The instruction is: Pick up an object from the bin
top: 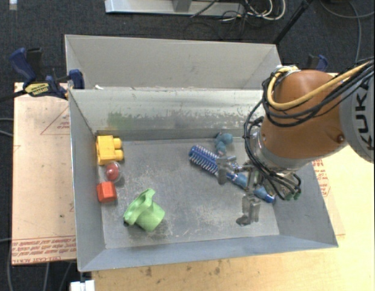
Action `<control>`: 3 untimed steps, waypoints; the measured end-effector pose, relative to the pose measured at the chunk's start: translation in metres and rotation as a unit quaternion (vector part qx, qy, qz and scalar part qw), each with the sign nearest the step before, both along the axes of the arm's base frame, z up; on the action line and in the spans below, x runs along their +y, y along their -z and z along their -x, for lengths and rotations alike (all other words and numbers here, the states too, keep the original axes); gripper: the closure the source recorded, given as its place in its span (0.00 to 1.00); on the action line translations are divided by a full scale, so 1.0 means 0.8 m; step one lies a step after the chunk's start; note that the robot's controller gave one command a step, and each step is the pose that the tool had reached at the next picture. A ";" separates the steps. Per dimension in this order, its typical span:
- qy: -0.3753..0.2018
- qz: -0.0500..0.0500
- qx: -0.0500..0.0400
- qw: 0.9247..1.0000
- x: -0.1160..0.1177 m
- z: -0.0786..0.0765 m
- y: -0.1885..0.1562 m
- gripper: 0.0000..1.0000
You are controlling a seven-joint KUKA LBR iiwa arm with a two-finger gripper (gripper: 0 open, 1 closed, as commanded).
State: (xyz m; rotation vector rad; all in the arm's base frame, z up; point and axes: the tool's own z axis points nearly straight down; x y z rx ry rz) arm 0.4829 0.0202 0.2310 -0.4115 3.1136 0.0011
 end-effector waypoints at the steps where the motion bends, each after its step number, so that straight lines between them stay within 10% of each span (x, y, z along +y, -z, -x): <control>1: 0.042 0.001 0.001 0.999 -0.106 -0.084 0.129 0.00; 2: 0.079 0.000 -0.002 0.997 -0.114 -0.146 0.205 0.00; 3: 0.079 0.000 -0.001 0.997 -0.114 -0.144 0.201 1.00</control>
Offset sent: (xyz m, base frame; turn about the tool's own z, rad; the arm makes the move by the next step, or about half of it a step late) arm 0.0664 -0.0812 -0.0986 0.0755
